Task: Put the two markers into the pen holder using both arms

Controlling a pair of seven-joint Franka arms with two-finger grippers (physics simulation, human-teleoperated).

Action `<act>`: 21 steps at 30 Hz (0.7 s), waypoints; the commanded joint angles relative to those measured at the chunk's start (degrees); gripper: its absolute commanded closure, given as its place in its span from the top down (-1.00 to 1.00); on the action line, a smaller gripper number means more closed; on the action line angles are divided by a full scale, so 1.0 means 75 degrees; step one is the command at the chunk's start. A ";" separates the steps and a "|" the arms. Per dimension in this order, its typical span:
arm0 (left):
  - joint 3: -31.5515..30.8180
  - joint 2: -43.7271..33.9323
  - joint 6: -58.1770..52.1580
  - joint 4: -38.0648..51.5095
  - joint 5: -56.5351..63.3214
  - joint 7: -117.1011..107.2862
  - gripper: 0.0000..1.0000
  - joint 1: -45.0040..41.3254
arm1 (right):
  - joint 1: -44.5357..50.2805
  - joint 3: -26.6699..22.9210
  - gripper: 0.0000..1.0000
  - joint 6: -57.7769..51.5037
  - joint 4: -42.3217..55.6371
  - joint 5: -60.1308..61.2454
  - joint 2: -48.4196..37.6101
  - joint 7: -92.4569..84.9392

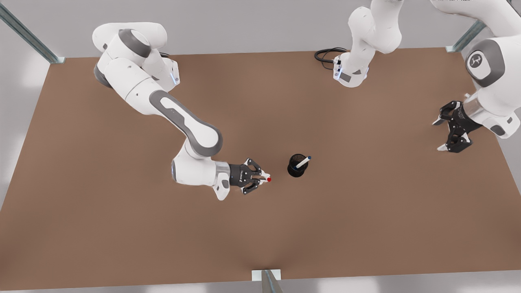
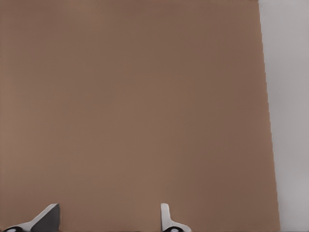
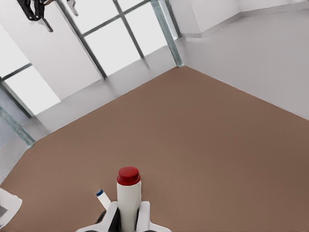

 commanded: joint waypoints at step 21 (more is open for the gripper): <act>-0.5740 0.0785 -0.0755 -0.0167 0.0905 0.7724 1.00 0.3445 | 0.1561 0.0680 -0.52 0.2151 0.1000 -0.0001 0.1532 -0.2987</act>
